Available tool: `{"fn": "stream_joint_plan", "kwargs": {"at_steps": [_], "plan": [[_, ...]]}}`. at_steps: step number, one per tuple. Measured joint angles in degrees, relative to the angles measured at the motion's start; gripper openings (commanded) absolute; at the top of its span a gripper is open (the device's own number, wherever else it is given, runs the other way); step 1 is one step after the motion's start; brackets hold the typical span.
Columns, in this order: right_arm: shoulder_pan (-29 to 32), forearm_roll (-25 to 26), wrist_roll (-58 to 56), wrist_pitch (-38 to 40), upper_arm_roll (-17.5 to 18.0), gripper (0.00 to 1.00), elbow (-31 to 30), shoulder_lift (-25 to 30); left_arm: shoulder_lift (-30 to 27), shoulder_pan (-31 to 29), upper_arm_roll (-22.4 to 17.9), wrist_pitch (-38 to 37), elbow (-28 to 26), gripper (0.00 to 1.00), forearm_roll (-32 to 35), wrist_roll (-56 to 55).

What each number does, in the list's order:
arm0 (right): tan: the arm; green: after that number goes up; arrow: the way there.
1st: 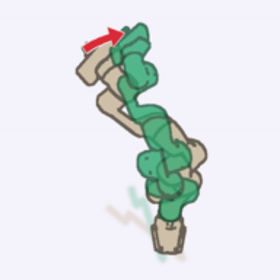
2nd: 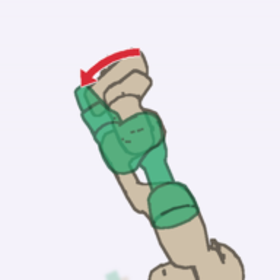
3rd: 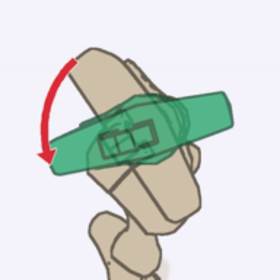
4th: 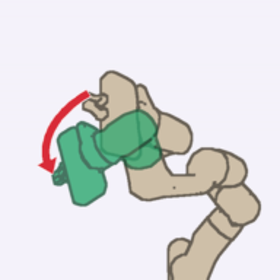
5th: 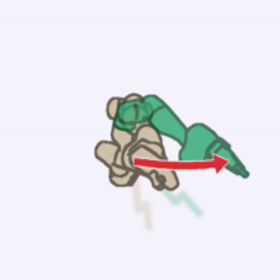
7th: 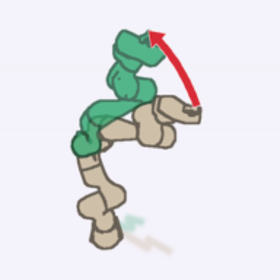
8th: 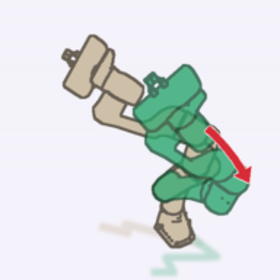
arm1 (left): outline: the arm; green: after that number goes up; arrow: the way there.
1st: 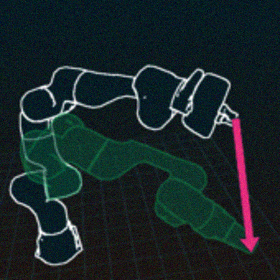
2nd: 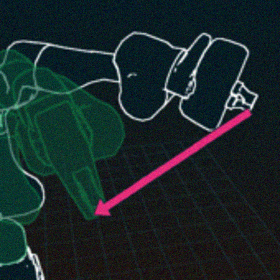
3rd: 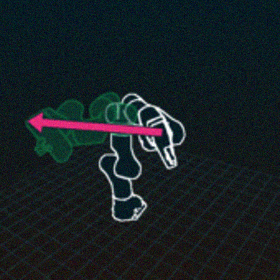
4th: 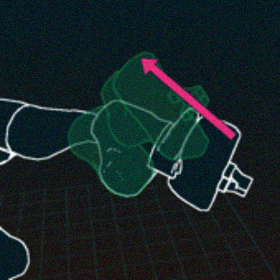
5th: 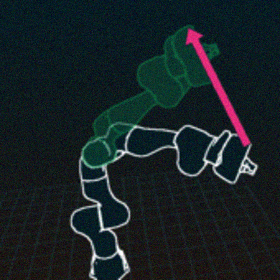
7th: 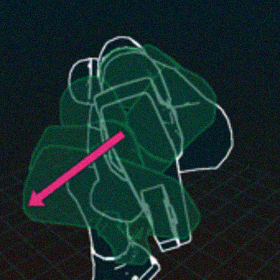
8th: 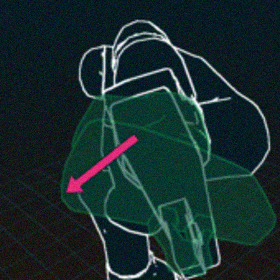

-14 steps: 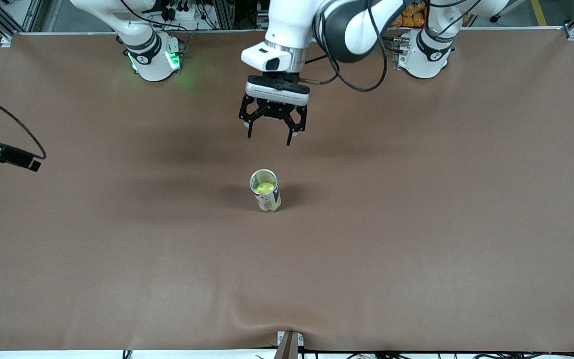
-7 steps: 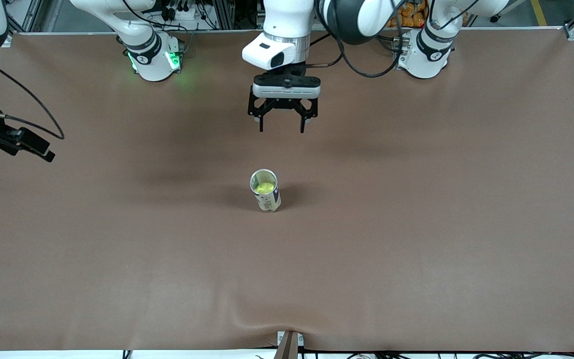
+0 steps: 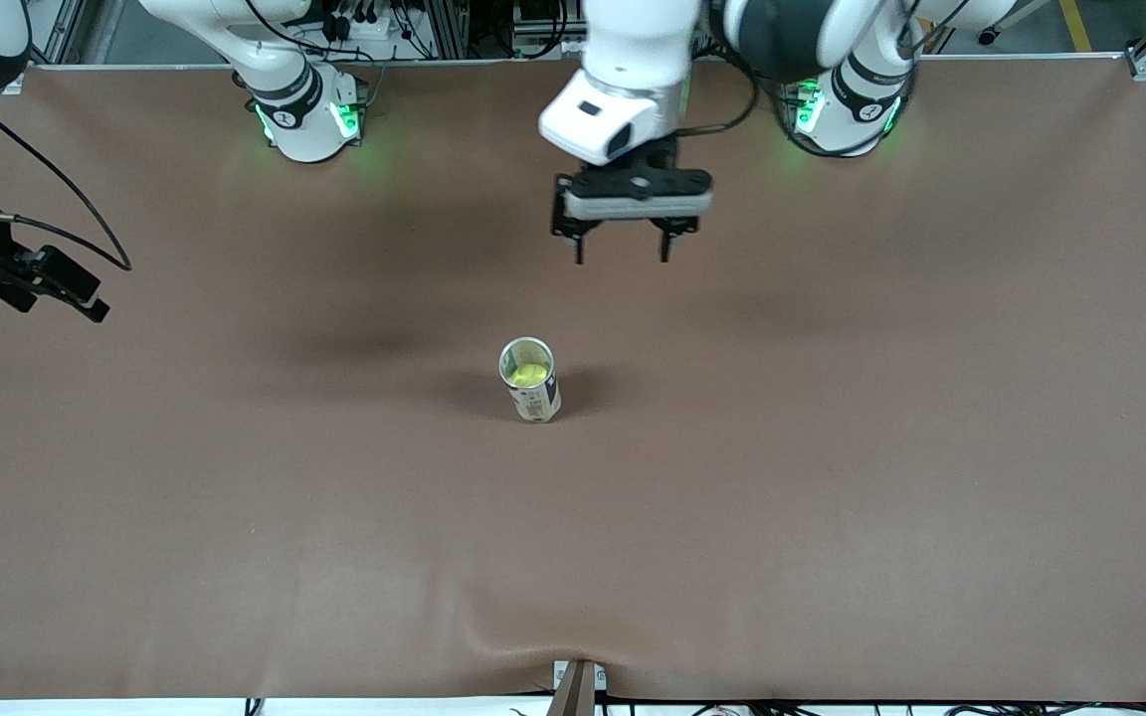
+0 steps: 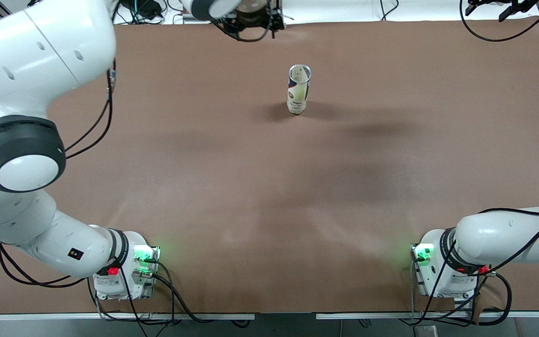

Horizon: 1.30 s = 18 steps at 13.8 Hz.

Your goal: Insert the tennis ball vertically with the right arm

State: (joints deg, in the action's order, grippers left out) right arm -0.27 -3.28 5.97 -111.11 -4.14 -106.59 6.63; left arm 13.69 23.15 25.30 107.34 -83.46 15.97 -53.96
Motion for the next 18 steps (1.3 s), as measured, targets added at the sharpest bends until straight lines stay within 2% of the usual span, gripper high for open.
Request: {"fn": "stream_joint_plan", "kwargs": {"at_steps": [4, 8, 11, 16, 18], "plan": [[-0.4, 0.0, -0.3, 0.0, 0.1, 1.0, 0.0, 0.3, -4.1, -11.4, -0.2, -5.4, 0.4, 1.0, -11.0, 12.2], [-1.5, 0.2, -4.9, 5.9, 0.1, 1.0, 1.1, 0.6, -6.6, -21.7, -0.3, -10.4, 0.4, 1.0, -14.6, 21.2], [-1.3, 0.2, -11.2, 9.1, -0.4, 1.0, 2.9, 1.2, -6.8, -24.7, -0.2, -13.0, 0.4, 1.0, -14.7, 22.5], [-1.3, 0.5, -5.9, 9.3, -0.4, 1.0, 3.7, 1.3, -6.9, -27.1, -0.2, -15.1, 0.4, 1.0, -14.7, 24.9], [-1.3, 1.6, -10.4, 9.3, -0.5, 1.0, 4.0, 1.3, -6.9, -29.2, -0.2, -16.8, 0.4, 1.0, -14.7, 27.8]]}}
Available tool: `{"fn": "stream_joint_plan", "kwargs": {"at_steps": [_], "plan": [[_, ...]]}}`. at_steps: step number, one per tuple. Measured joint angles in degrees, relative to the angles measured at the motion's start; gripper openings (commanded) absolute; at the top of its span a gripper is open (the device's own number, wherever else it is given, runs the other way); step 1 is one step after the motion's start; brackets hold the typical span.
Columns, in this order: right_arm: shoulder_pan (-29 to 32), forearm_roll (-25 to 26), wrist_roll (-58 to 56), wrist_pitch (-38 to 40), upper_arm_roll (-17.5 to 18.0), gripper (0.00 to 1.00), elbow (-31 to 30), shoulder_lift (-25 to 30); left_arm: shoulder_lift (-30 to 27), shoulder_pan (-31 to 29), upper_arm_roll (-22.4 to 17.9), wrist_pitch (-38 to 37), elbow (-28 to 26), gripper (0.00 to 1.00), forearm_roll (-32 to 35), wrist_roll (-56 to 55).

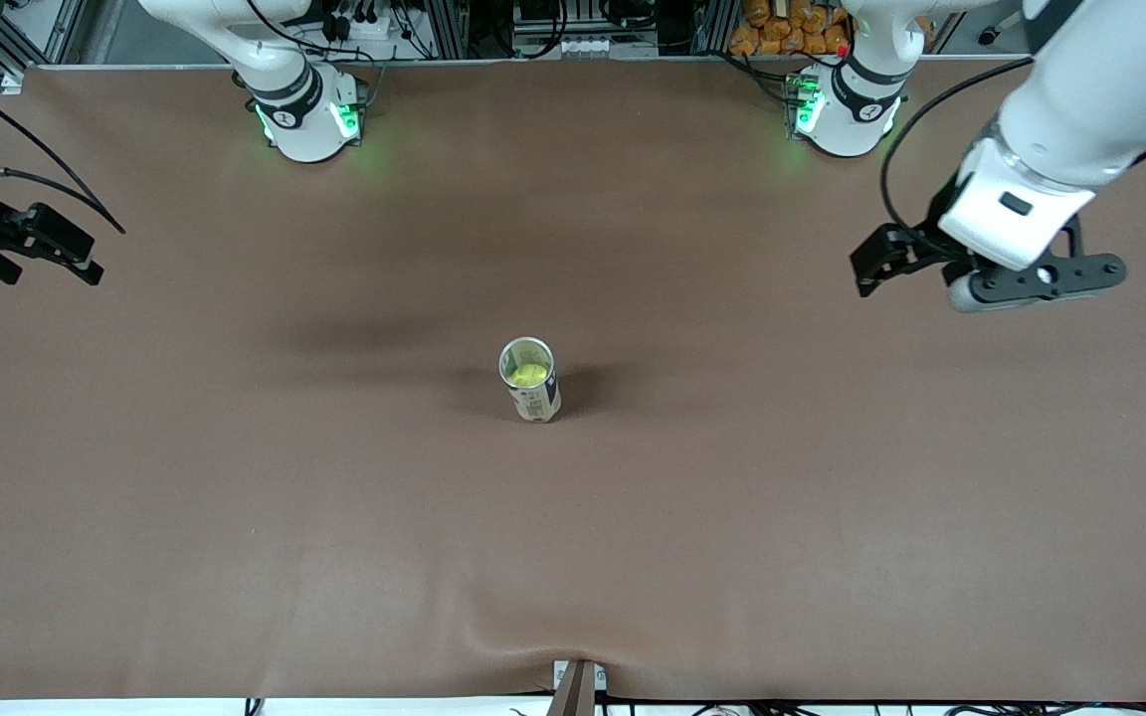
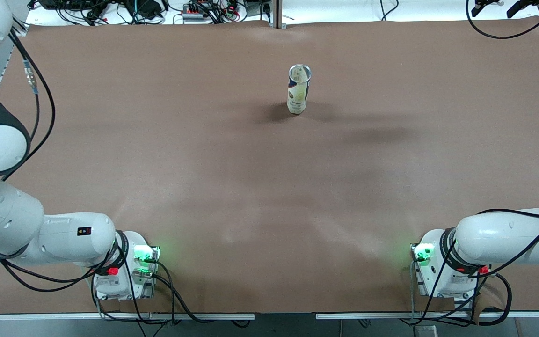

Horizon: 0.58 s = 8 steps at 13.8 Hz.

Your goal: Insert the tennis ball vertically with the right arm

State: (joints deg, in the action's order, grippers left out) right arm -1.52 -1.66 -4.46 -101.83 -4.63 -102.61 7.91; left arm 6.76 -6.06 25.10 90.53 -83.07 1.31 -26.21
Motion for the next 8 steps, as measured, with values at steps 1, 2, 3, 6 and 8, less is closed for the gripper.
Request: {"fn": "stream_joint_plan", "kwargs": {"at_steps": [1, 2, 3, 6, 8], "plan": [[0.0, 0.1, -1.4, 0.0, -0.2, 1.0, 0.1, 0.0, 0.0, -1.3, 0.0, -0.8, 0.0, 1.0, 0.0, 2.0], [0.0, 0.1, -1.1, 0.0, -0.3, 1.0, 0.1, 0.0, -0.2, -2.9, 0.0, -1.5, 0.0, 1.0, 0.0, 4.3], [0.0, 0.1, 0.6, 0.0, -0.4, 1.0, 0.2, 0.0, -0.6, -4.6, -0.1, -1.8, 0.0, 1.0, 0.0, 6.9], [-0.1, 0.2, 4.8, 0.1, -0.1, 1.0, 0.2, 0.0, -3.2, -4.6, -4.8, -3.6, 0.1, 1.0, 0.0, 15.2], [-0.2, 0.3, 5.2, 2.8, 0.0, 1.0, 0.3, 0.0, -4.8, 0.0, -11.7, -6.0, 0.0, 1.0, 0.0, 20.5]]}}
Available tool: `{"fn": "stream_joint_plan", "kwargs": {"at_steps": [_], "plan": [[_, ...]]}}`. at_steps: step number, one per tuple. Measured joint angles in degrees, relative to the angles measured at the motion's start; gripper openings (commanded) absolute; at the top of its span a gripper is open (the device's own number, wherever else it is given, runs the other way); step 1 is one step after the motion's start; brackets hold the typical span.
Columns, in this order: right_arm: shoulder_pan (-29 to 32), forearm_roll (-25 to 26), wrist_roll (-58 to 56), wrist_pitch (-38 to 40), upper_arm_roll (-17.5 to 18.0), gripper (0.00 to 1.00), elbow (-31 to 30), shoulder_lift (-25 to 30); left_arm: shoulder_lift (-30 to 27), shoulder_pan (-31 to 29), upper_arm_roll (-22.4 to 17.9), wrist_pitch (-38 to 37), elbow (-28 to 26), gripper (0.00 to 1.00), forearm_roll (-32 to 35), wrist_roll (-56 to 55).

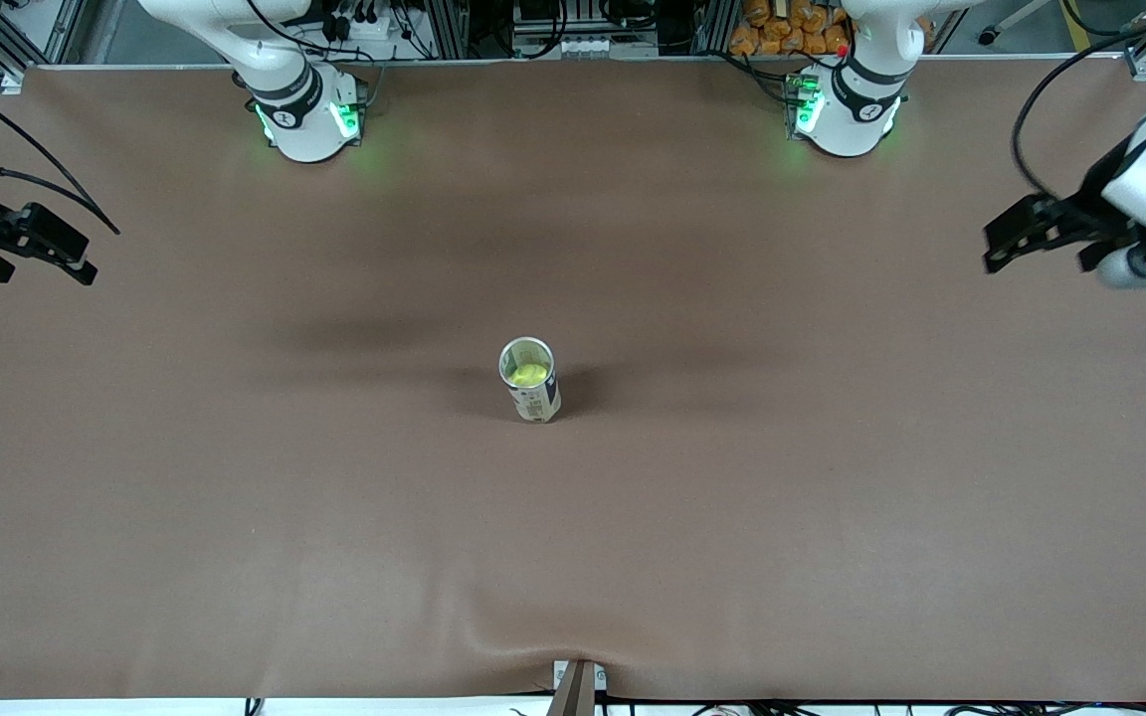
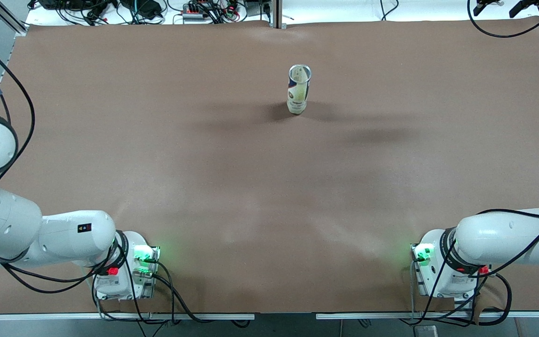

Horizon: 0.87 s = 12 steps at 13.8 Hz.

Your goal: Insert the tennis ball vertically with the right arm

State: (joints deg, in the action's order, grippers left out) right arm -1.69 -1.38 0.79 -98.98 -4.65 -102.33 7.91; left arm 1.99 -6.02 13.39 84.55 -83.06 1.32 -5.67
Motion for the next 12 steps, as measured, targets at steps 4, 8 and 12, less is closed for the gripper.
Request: {"fn": "stream_joint_plan", "kwargs": {"at_steps": [4, 8, 12], "plan": [[0.0, 0.1, 0.9, 4.1, 0.0, 1.0, 0.5, 0.0, -2.1, 4.2, -5.5, -1.5, -1.8, 1.0, 0.0, 2.0], [0.0, 0.1, 4.7, 4.4, 0.0, 1.0, 1.3, 0.0, -4.3, 4.5, -6.5, -1.5, -4.2, 1.0, 0.0, 2.0], [-0.4, 0.1, 11.1, 4.4, 0.3, 1.0, 2.1, 0.0, -4.7, 4.6, -7.3, -1.5, -4.4, 1.0, 0.0, 1.9]]}}
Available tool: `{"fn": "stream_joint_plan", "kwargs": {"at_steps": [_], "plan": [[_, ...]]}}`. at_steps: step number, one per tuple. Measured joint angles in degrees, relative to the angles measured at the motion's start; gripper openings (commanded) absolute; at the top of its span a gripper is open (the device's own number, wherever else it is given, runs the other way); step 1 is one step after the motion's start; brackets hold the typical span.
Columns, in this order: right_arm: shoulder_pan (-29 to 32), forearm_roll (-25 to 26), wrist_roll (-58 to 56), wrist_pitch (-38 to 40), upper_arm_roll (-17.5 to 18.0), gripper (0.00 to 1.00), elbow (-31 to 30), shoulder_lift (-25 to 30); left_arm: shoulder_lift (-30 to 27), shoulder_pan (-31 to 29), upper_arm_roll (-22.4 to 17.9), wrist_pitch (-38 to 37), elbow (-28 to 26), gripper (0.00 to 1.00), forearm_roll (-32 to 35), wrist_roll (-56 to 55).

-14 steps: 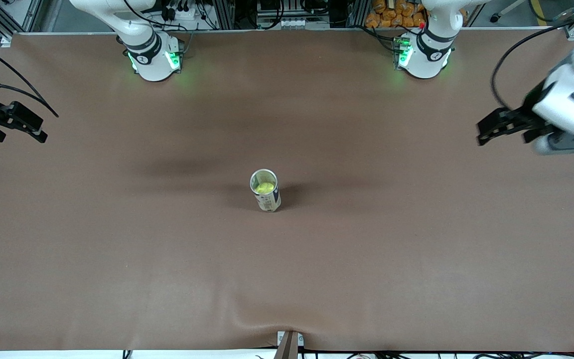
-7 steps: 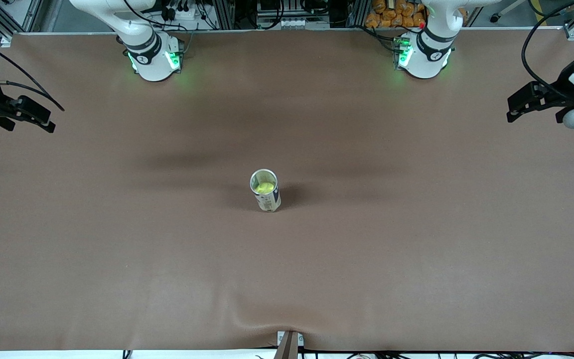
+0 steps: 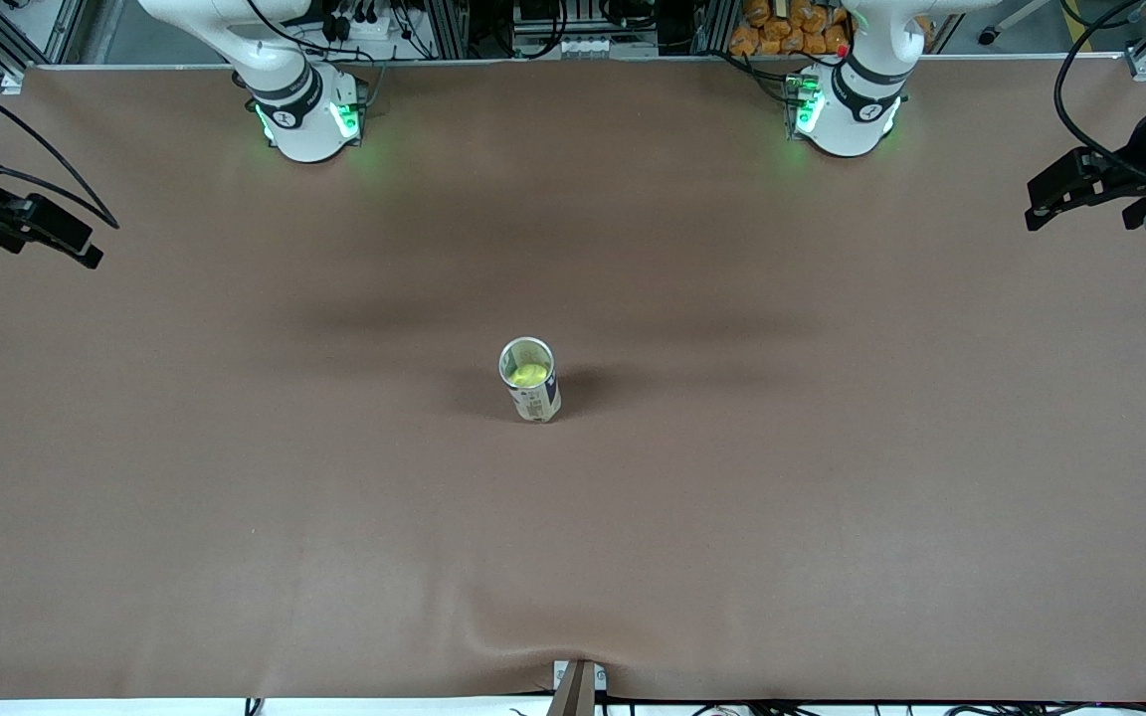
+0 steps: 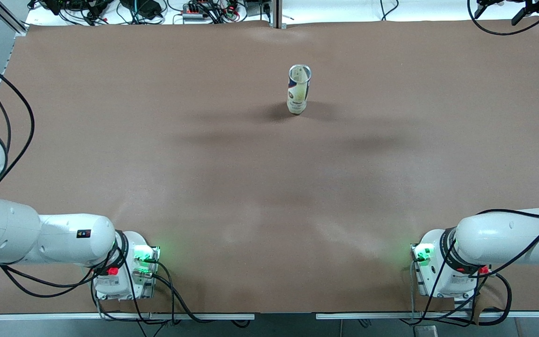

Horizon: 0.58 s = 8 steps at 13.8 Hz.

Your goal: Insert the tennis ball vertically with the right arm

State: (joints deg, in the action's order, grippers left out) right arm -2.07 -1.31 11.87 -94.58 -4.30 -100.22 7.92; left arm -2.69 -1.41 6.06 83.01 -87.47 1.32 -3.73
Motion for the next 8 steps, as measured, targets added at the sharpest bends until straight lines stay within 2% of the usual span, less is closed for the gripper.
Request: {"fn": "stream_joint_plan", "kwargs": {"at_steps": [8], "plan": [[-0.6, 0.2, 2.1, 0.0, 0.0, 1.0, 0.6, 0.0, -0.2, 1.4, 0.3, -1.2, 0.0, 1.0, -0.1, -5.4]]}}
